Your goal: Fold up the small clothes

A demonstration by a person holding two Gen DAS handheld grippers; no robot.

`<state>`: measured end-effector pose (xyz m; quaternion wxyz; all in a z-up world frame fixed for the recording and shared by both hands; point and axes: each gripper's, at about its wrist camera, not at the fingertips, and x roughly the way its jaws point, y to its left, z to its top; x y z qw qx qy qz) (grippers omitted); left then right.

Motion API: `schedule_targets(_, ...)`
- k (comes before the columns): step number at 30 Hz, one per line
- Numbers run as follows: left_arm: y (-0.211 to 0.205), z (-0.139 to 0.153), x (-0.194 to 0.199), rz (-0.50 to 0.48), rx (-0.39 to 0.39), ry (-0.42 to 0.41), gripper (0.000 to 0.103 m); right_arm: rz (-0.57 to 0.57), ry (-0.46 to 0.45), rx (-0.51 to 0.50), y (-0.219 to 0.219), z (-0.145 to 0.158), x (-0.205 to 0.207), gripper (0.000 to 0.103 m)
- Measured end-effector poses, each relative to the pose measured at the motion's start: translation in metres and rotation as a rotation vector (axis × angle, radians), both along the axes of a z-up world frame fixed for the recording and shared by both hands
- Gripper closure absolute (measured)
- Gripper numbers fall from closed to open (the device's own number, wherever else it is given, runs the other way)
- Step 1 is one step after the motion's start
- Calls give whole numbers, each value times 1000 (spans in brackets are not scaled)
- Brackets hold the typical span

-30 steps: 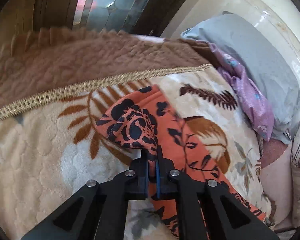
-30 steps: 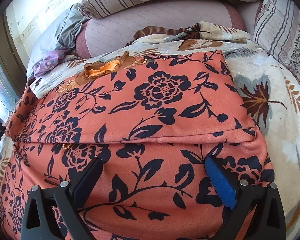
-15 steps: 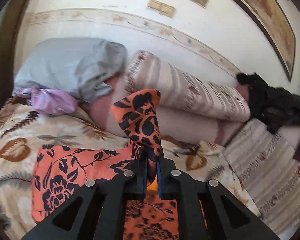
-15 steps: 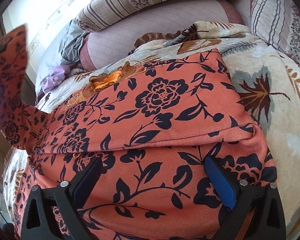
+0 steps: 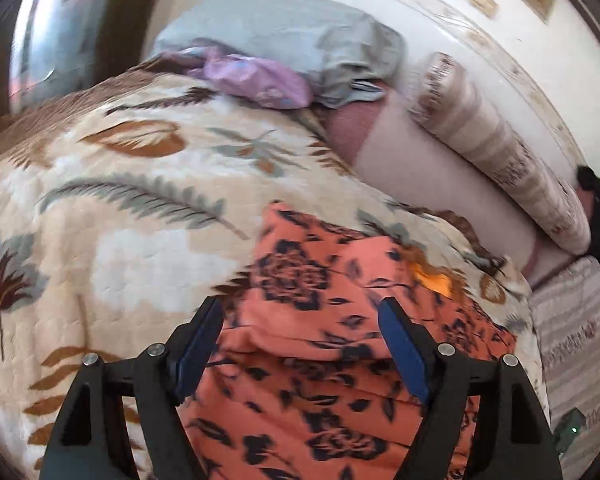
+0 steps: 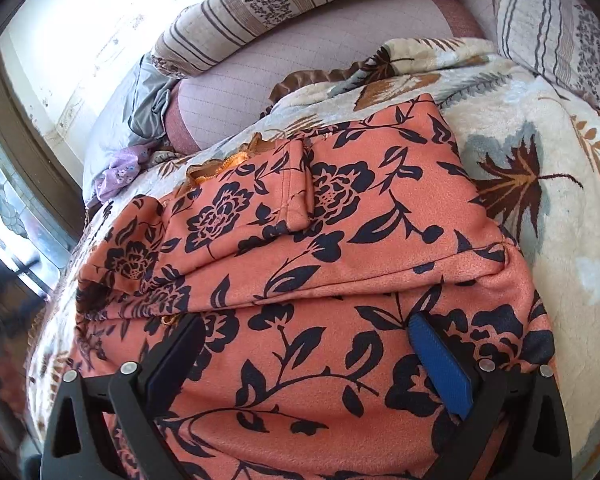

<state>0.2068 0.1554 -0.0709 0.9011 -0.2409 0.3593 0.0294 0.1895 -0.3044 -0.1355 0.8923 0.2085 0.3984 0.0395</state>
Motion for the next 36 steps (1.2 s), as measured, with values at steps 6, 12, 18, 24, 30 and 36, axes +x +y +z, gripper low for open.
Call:
schedule_targets(6,46,-33,0,101,-152,53,23,-24,-21,130,-5,61,15,31)
schedule_targets(12,42,-26,0,75,-164,4,23,-104,226,144,-8,20,102,23)
schedule_targets(18,49,-22,1,88,-178,-14,23,8,292,-145,38,28,122,86)
schedule_targets(24,52,-12,-7,116,-142,-64,23,-26,84,-368,53,107,78,87)
schedule_targets(30,25,-53,25,-10,-74,173,18,-122,323,-198,-8,6,59,45)
schedule_targets(36,7,-35,18,-10,68,80,19,-163,119,-115,-21,66,42,42)
